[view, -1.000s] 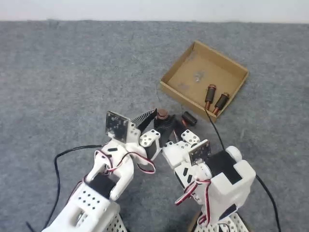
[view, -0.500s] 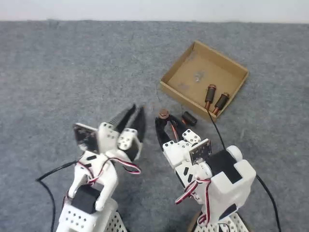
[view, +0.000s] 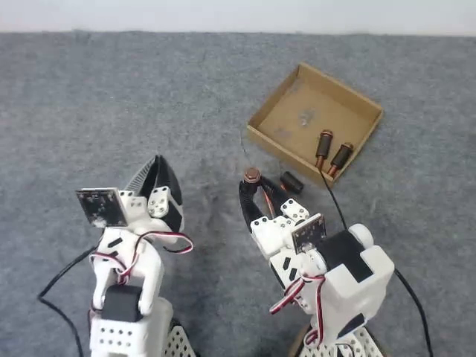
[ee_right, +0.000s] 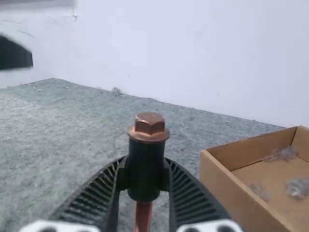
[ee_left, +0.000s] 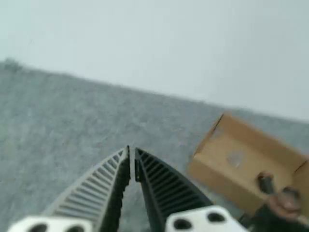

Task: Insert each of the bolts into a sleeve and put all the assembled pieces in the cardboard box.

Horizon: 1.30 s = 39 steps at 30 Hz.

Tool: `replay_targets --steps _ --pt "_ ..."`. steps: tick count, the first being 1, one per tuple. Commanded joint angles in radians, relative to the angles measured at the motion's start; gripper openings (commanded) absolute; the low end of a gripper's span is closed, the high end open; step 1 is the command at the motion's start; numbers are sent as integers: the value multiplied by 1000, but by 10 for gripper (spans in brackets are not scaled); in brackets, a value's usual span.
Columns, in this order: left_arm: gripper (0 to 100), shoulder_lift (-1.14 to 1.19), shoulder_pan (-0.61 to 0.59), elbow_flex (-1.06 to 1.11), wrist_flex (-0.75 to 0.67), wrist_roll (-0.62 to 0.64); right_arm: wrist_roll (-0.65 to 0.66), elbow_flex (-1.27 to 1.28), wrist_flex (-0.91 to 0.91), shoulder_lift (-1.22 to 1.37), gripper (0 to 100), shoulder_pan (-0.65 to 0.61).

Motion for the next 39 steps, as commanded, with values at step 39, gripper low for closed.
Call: replay_targets --steps 39 --pt "11 -18 -245 67 416 -373 17 -718 746 -249 6 544"
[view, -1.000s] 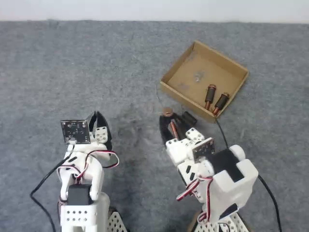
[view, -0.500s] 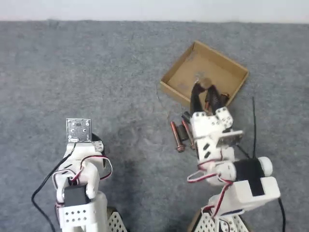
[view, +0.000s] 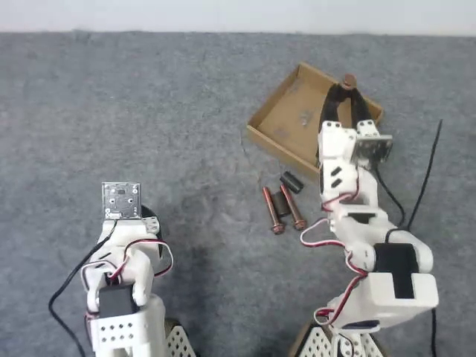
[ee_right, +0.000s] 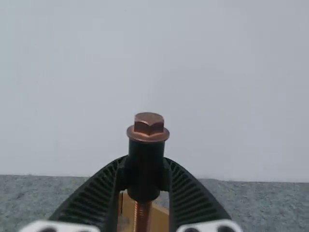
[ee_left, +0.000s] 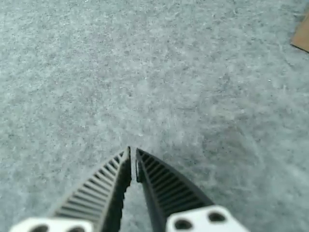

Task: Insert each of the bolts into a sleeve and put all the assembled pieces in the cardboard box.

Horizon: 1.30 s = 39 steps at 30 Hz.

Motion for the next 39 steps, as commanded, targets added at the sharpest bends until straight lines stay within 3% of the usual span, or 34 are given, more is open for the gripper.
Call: replay_targets --steps 1,17,26,34,39 --pt "11 -18 -8 -16 5 -15 17 -130 150 -68 6 10" --pt "11 -18 -8 -16 18 -15 9 -440 1101 -59 6 38" --pt "11 -18 -8 -16 23 -15 11 -454 1323 -58 6 41" --pt "11 -18 -8 -16 23 -15 11 -502 1392 -2 6 44" --pt "11 -18 -8 -16 25 -15 -5 -658 1613 99 6 45"
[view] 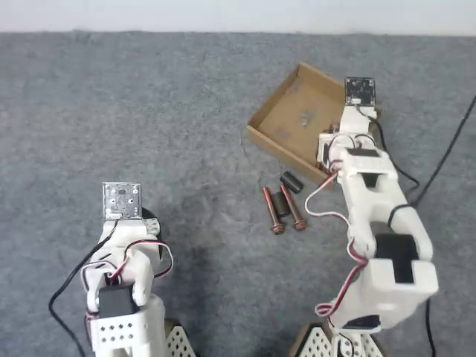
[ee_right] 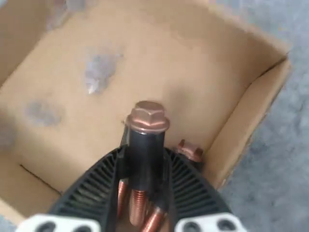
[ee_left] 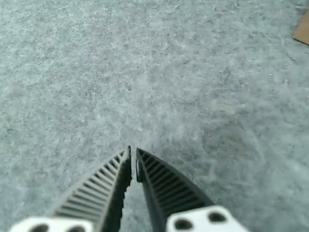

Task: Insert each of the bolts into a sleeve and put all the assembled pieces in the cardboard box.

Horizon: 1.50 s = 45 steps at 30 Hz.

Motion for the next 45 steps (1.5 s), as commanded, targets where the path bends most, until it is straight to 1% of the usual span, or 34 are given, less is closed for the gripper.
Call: replay_targets --steps 1,3,7,20,21,25,32,37,45 --pt "11 -18 -8 -16 3 -12 -25 -175 150 18 6 13" --pt "11 -18 -8 -16 3 -12 -60 -238 217 45 6 13" --pt "11 -18 -8 -16 3 -12 -63 -307 277 79 6 12" --pt "11 -18 -8 -16 3 -12 -63 -311 282 81 9 10" --pt "11 -18 -8 -16 3 -12 -63 -311 282 81 23 10" --pt "11 -18 -8 -16 3 -12 -64 -313 323 81 134 5" --pt "11 -18 -8 -16 3 -12 -69 -316 340 76 144 10" --pt "11 -18 -8 -16 3 -12 -69 -292 360 -5 144 10" --pt "11 -18 -8 -16 3 -12 -66 -190 507 -239 143 -24"
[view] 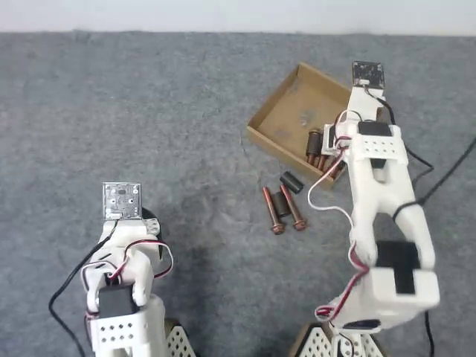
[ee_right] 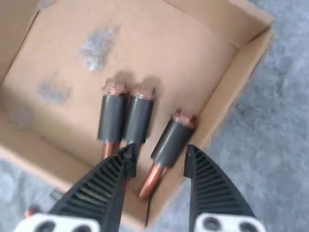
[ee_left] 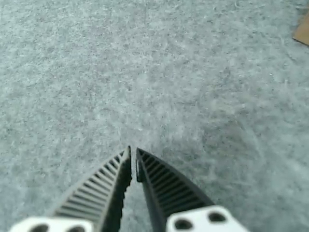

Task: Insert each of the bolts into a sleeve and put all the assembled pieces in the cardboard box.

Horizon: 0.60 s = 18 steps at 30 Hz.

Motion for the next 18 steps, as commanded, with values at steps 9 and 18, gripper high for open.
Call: replay_targets --steps 9,18 --pt "11 -18 -8 -16 3 -12 -5 250 91 -446 143 -94" --pt "11 -18 -8 -16 3 -12 -3 439 91 -766 29 -214"
